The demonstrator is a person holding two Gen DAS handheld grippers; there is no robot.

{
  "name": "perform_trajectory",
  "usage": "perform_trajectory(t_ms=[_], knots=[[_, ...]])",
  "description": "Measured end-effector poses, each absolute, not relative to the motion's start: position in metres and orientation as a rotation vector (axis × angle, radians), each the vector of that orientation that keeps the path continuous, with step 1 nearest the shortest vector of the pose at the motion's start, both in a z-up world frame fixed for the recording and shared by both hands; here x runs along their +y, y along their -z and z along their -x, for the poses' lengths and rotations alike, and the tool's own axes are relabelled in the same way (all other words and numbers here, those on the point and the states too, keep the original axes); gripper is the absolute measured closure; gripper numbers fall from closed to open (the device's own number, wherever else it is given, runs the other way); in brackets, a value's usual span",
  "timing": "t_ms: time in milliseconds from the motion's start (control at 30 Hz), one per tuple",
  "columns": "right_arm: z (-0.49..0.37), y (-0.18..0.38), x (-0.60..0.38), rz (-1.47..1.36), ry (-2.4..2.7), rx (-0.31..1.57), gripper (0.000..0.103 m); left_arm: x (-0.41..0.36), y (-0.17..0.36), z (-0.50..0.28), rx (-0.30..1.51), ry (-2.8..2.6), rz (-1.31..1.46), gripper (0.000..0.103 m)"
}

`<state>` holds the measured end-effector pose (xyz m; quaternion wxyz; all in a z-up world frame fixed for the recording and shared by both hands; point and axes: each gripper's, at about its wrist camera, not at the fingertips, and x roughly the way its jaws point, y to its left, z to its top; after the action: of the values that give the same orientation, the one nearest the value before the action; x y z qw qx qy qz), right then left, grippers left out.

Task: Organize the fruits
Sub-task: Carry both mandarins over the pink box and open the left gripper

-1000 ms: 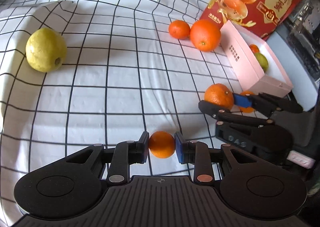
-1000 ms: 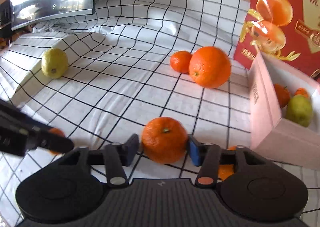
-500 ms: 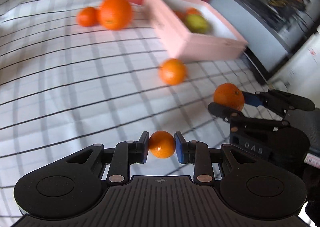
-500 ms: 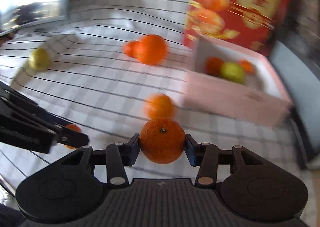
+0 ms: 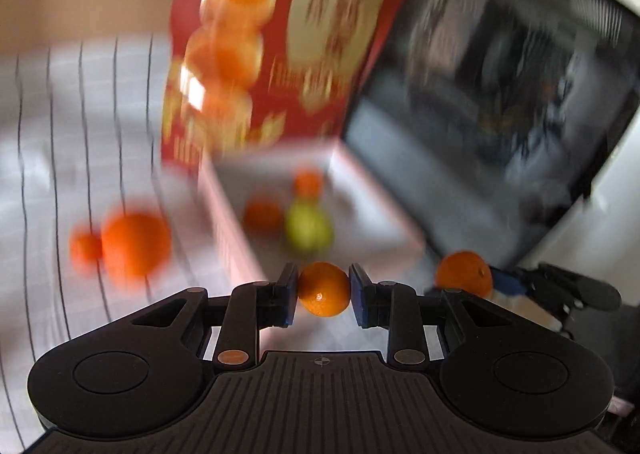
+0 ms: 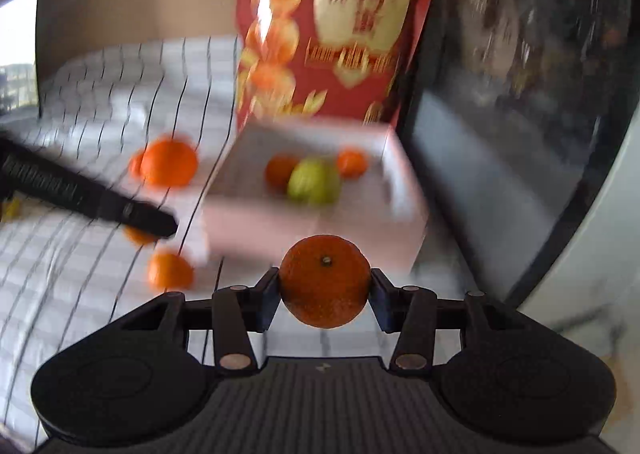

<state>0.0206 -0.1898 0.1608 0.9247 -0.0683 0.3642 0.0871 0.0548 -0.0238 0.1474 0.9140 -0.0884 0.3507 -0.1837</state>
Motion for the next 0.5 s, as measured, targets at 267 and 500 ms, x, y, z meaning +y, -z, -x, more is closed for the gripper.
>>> perform_trajectory(t_ms=[267,500], knots=[[-0.085,-0.224,-0.214,0.124,-0.148,0.586,0.057,-0.046,-0.199,-0.108,0.599,0.396,0.221,0.071],[-0.119,-0.222,-0.224,0.134,-0.161,0.607,0.057,-0.063,-0.150,-0.153,0.767,0.353,0.165,0.071]])
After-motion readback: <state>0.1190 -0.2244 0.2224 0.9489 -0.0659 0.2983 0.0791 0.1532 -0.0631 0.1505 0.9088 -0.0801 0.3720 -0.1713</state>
